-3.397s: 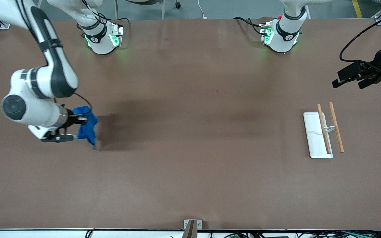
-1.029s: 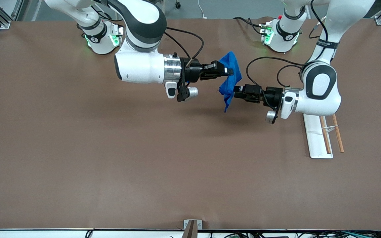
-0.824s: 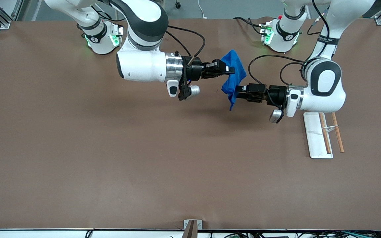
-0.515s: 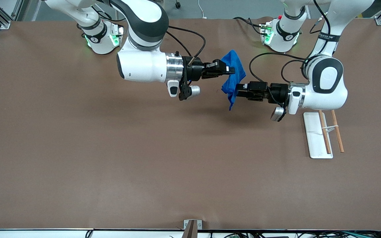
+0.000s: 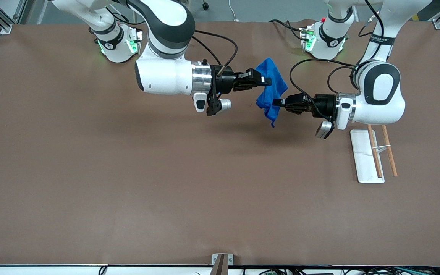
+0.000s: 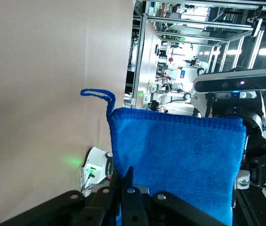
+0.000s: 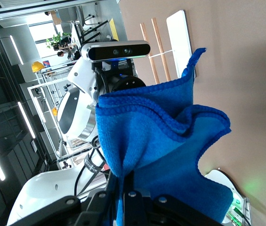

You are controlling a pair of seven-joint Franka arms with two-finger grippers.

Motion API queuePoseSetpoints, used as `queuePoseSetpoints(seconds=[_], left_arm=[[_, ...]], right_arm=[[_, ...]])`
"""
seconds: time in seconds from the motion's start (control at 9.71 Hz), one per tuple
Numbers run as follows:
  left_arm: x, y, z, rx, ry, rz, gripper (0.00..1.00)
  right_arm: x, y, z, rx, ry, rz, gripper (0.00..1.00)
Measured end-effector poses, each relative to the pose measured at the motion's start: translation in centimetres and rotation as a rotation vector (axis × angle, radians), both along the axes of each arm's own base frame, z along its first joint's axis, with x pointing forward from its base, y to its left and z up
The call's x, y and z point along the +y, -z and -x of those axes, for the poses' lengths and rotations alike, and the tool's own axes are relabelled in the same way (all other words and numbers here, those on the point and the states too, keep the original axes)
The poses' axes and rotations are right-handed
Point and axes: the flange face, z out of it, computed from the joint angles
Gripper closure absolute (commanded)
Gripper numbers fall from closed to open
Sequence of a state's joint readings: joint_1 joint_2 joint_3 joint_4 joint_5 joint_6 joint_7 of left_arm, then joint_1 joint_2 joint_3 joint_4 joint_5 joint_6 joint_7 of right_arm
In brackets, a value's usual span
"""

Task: Right arm passes towel to left arm to hang
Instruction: 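Grasp the hanging towel with the left gripper beside the right gripper, then open the right gripper and withdraw while the left gripper carries the towel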

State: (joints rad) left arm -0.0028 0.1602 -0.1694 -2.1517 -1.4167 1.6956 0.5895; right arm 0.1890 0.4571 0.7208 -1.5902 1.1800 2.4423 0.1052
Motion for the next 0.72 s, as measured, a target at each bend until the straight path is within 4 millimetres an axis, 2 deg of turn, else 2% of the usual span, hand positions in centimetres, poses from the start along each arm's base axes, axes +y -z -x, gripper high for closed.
queuePoseSetpoints(seconds=[0.1, 0.21, 0.31, 0.41, 0.62, 0.72], left_arm=[[0.3, -0.1, -0.2, -0.005, -0.006, 0.000, 1.00], [0.7, -0.2, -0.4, -0.014, 0.000, -0.013, 1.00], [1.0, -0.4, -0.5, -0.032, 0.024, -0.042, 1.00], [1.2, -0.9, -0.8, -0.056, 0.047, -0.069, 1.00], [1.5, -1.8, -1.3, -0.096, 0.078, -0.112, 1.00], [2.0, -2.2, -1.7, -0.120, 0.098, -0.146, 1.00]], right_arm=[[0.0, 0.0, 0.0, 0.000, 0.000, 0.000, 1.00], [0.0, 0.0, 0.0, 0.000, 0.000, 0.000, 0.95], [0.0, 0.0, 0.0, 0.002, 0.001, 0.000, 0.57], [0.0, 0.0, 0.0, 0.003, 0.001, 0.001, 0.01], [-0.6, 0.3, -0.7, -0.001, 0.011, 0.010, 0.00], [-1.6, 0.4, -1.5, -0.025, 0.006, 0.031, 0.00]])
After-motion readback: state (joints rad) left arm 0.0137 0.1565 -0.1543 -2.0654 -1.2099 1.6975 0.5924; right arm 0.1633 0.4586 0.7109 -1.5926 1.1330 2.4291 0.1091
